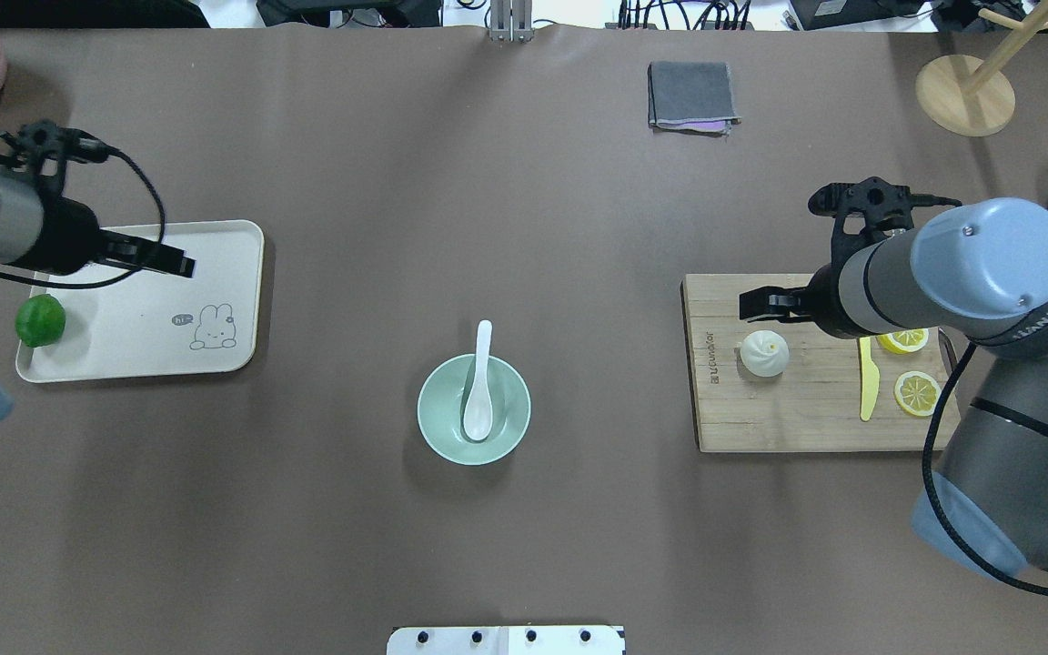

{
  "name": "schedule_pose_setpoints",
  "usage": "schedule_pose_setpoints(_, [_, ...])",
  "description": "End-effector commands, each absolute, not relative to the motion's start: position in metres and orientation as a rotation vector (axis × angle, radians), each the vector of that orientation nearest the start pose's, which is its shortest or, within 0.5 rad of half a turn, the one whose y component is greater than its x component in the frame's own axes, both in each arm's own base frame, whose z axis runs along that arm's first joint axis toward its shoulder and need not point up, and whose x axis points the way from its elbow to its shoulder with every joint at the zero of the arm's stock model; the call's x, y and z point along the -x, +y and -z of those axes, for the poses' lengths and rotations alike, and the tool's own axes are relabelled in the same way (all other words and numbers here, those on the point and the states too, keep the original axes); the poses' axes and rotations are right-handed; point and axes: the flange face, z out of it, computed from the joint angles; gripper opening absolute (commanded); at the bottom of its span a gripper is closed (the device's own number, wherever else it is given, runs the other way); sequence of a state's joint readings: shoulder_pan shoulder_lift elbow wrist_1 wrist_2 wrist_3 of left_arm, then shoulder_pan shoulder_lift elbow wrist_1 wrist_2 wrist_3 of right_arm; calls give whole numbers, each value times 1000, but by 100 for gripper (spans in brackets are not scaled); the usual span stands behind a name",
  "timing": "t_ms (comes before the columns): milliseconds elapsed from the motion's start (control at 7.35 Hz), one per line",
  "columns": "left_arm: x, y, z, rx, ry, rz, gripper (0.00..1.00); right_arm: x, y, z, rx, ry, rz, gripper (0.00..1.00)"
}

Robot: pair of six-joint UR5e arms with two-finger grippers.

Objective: Put spoon and bun in bowl

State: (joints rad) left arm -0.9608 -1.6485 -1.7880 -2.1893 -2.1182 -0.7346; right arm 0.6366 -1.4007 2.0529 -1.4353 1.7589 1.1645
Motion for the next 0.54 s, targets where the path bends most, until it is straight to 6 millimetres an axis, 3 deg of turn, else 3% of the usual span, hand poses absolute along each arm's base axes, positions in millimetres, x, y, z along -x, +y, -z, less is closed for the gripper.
schedule_pose_setpoints(0, [-126,-476,-522,-449,813,-258,100,392,-380,-346,-257,-706,-134,100])
schedule_pose_setpoints(272, [-117,-471,-529,-441,816,-250,100,409,-382,-376,-315,-609,-131,97])
schedule_pose_setpoints(408, [-117,-471,-530,-438,814,-247,100,413,-383,-380,-316,-600,-130,88])
